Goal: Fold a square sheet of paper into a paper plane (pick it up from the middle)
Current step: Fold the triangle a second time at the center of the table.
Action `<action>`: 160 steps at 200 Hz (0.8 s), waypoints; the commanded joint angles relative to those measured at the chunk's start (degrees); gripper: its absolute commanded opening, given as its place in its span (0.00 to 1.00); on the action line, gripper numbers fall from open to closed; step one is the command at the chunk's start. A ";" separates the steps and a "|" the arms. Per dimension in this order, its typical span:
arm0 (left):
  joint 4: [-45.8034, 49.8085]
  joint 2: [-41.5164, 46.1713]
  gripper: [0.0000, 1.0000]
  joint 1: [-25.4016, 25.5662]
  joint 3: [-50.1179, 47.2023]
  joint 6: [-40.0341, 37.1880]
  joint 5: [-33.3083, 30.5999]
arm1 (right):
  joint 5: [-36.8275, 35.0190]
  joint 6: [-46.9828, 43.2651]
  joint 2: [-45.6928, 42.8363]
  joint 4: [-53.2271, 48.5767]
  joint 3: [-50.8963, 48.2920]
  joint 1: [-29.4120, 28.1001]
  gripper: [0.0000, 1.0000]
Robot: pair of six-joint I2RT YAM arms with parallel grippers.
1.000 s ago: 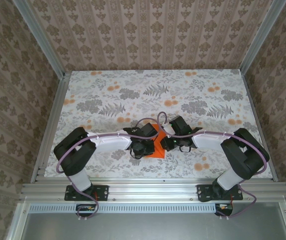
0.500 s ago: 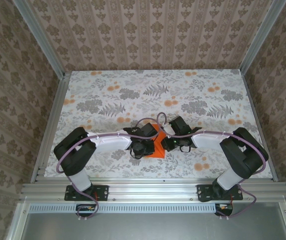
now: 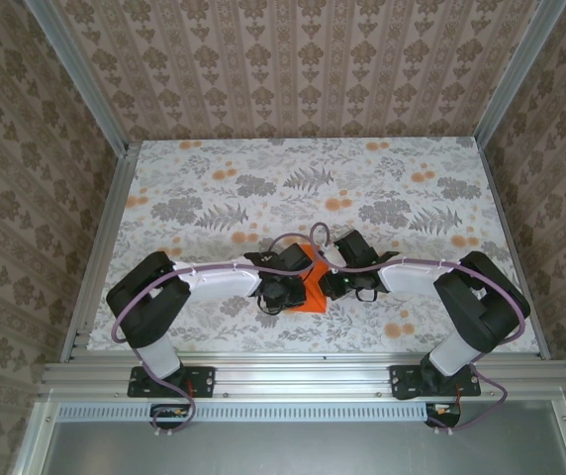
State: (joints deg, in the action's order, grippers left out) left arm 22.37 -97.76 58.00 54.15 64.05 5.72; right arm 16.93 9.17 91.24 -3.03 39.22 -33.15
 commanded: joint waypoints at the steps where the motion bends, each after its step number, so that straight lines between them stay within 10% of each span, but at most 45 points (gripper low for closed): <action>1: 1.58 2.82 0.19 0.14 1.96 -1.56 -1.86 | -0.59 0.21 1.14 -1.42 -0.20 0.28 0.11; 160: -25.73 1.73 0.11 -4.87 -5.40 7.93 3.67 | 0.30 0.50 1.14 -0.57 -0.54 0.29 0.11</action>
State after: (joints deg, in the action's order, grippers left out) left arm -0.75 -94.59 53.47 49.45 70.11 8.75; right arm 16.97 9.17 91.24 -2.98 39.22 -33.15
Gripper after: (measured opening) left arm 0.112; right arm 0.108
